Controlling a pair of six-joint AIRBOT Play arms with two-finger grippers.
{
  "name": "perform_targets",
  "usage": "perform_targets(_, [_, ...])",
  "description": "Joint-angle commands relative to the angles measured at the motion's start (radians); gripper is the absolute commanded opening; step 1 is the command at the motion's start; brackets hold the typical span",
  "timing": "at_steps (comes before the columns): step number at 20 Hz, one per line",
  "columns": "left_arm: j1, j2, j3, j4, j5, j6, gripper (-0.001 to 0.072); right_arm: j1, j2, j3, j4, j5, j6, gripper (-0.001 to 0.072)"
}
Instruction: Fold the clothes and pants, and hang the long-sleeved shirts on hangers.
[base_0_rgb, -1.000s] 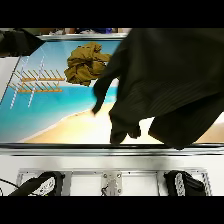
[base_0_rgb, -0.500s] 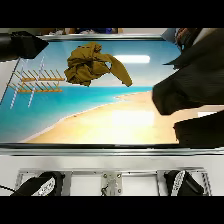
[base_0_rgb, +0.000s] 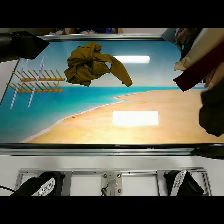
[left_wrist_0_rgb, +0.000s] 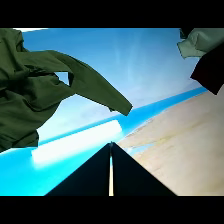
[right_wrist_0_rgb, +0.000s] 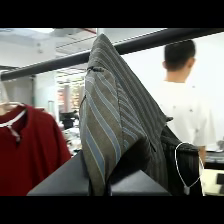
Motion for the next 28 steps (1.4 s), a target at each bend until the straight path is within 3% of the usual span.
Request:
perform_targets(1, [-0.001, 0.001, 0.0, 0.0, -0.003, -0.001, 0.0018, -0.005, -0.11, 0.107, -0.006, -0.064, -0.044, 0.0018])
perform_targets(6, [-0.001, 0.0, 0.0, 0.001, -0.003, -0.001, 0.0018, -0.011, -0.291, 0.325, -0.006, -0.073, -0.161, 0.0018])
perform_targets(10, [-0.001, 0.001, 0.0, 0.001, -0.011, -0.001, 0.0019, -0.013, -0.353, 0.346, -0.006, -0.074, -0.25, 0.0018])
perform_targets(18, [-0.001, -0.003, 0.0, 0.0, -0.019, -0.002, 0.0018, -0.224, -0.416, 0.346, 0.145, -0.02, -0.251, 0.0019])
perform_targets(22, [-0.001, -0.02, 0.0, -0.001, -0.038, -0.002, 0.0018, -0.265, -0.432, 0.345, 0.115, 0.095, -0.252, 0.0018])
perform_targets(28, [-0.001, -0.022, 0.0, -0.002, -0.037, -0.002, 0.0018, -0.265, -0.407, 0.282, 0.088, 0.148, -0.251, 0.0019])
